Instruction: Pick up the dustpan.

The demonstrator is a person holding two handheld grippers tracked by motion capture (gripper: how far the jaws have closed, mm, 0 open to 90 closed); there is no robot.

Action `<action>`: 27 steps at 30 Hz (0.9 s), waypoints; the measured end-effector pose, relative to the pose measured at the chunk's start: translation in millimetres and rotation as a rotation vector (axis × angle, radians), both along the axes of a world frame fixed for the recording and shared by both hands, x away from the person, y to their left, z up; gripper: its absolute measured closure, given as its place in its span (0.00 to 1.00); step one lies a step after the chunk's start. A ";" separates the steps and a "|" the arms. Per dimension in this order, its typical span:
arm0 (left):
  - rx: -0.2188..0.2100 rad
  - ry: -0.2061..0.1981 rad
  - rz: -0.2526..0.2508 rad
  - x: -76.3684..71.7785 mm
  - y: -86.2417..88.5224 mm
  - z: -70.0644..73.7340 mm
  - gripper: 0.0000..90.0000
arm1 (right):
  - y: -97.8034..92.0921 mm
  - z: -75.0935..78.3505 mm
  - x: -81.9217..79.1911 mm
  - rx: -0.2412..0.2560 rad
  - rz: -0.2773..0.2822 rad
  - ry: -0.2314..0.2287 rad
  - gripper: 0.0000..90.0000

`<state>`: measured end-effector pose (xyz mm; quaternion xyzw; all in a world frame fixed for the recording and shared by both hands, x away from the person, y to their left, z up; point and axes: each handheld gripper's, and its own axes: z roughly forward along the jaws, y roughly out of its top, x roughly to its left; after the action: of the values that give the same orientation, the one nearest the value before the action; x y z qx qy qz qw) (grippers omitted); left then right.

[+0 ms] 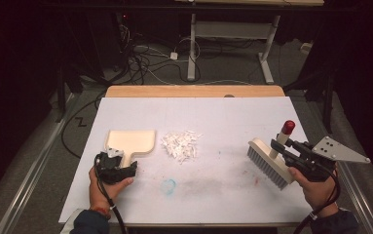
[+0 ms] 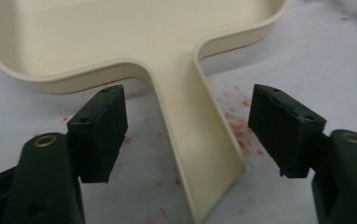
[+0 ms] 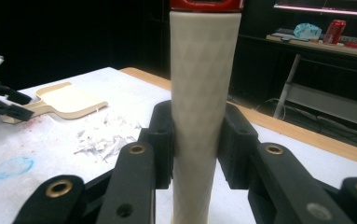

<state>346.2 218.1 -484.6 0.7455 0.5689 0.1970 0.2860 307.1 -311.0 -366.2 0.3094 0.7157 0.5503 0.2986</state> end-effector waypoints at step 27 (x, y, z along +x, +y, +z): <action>0.024 0.012 -0.037 44.3 22.4 12.5 0.71 | 0.4 -4.6 5.7 0.001 0.002 0.020 0.78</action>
<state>390.4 240.4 -472.1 0.7604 0.5544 0.1941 0.2771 312.8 -310.6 -370.8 0.3144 0.7187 0.5478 0.2908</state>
